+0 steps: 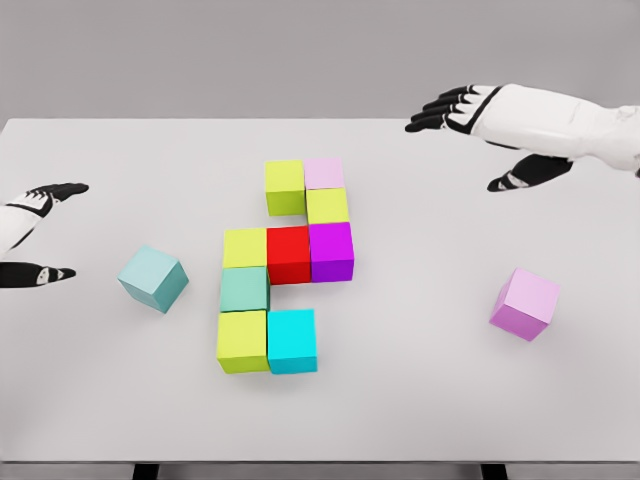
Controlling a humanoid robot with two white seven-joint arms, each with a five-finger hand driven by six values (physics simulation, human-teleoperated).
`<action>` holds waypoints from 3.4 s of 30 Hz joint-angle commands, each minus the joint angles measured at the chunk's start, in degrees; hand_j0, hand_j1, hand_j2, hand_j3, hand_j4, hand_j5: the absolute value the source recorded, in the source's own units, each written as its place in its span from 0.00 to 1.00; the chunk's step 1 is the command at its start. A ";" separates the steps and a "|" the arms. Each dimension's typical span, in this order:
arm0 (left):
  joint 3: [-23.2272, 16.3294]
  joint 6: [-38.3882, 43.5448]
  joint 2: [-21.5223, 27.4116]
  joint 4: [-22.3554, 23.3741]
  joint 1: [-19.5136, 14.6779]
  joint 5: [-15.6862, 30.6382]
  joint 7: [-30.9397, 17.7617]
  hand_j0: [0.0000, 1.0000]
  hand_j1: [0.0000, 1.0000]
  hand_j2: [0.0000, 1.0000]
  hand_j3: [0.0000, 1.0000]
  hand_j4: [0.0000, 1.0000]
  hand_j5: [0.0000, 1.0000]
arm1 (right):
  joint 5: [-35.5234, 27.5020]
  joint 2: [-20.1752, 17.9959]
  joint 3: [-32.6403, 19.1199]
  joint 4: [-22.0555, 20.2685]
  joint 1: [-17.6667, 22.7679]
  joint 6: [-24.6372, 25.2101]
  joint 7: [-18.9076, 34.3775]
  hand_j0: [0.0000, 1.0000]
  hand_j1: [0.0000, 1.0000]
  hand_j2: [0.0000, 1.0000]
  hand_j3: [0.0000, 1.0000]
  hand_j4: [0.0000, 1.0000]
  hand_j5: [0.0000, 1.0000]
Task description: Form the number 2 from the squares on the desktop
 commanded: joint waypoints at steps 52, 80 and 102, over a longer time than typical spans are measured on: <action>-23.33 33.10 19.36 -19.93 -24.17 11.76 -28.58 1.00 1.00 1.00 1.00 1.00 1.00 | 18.66 -12.84 15.01 2.86 8.00 -10.31 0.04 1.00 1.00 1.00 1.00 1.00 1.00; -28.69 35.56 9.95 -19.93 -24.08 1.12 -28.58 1.00 1.00 1.00 1.00 1.00 1.00 | 15.14 -2.74 15.27 -0.75 2.55 -10.31 0.04 0.45 0.45 0.45 0.45 0.45 0.45; -30.72 35.56 7.40 -19.40 -23.64 -3.10 -28.58 1.00 1.00 1.00 1.00 1.00 1.00 | 15.14 8.69 28.63 -0.75 -3.43 -10.31 0.04 0.51 0.51 0.51 0.51 0.51 0.51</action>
